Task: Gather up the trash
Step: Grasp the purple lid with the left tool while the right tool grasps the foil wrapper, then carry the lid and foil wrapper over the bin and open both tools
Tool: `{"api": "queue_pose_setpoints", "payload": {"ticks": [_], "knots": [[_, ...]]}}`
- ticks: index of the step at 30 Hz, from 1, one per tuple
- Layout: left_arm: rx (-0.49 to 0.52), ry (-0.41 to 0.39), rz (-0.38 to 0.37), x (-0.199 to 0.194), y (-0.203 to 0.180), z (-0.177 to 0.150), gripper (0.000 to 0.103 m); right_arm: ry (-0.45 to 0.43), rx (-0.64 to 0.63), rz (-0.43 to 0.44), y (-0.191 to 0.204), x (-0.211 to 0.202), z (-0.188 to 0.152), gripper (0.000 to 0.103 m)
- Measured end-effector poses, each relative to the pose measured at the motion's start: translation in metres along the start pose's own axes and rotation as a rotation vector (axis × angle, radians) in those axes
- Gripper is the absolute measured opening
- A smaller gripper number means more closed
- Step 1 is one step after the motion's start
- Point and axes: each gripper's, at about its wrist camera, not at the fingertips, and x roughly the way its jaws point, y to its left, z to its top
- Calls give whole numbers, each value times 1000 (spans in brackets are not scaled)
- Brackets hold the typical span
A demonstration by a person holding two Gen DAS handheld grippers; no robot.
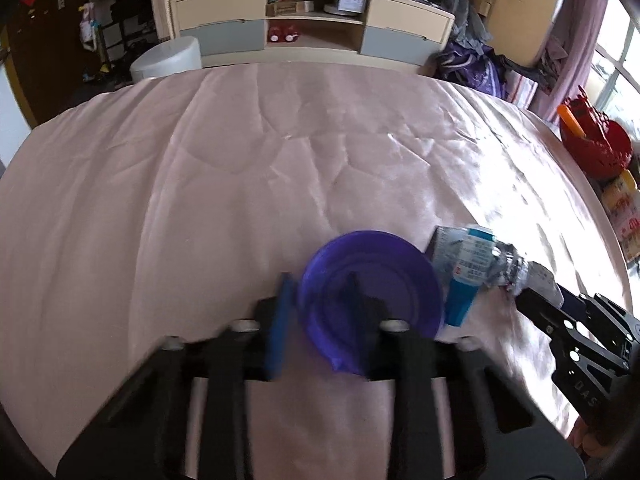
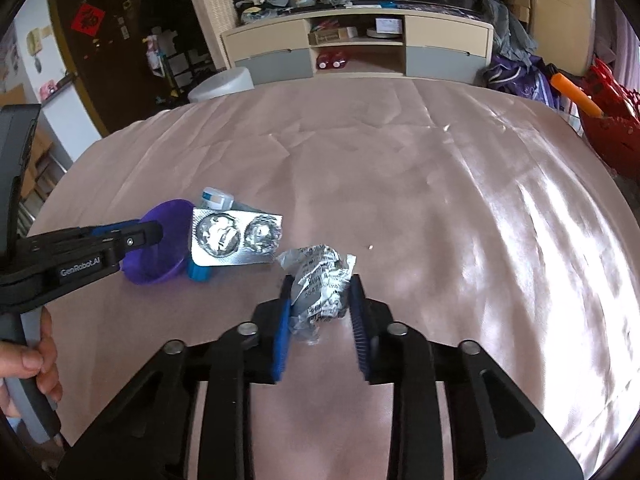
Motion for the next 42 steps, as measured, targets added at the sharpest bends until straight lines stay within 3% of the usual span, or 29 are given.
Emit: {"api": "queue_pose_setpoints", "payload": {"ticks": [10, 18, 26, 34, 42], "knots": [[62, -31, -62, -23, -22, -17, 2, -26, -49, 42, 13, -31, -1, 20], [125, -49, -92, -65, -38, -45, 1, -65, -66, 47, 14, -80, -5, 20], [110, -64, -90, -120, -32, -82, 1, -106, -63, 65, 15, -138, -20, 20], [98, -80, -104, -175, -39, -141, 1, -140, -50, 93, 15, -194, -62, 20], [57, -68, -146, -201, -44, -214, 1, -103, -45, 115, 20, -210, -120, 20]]}}
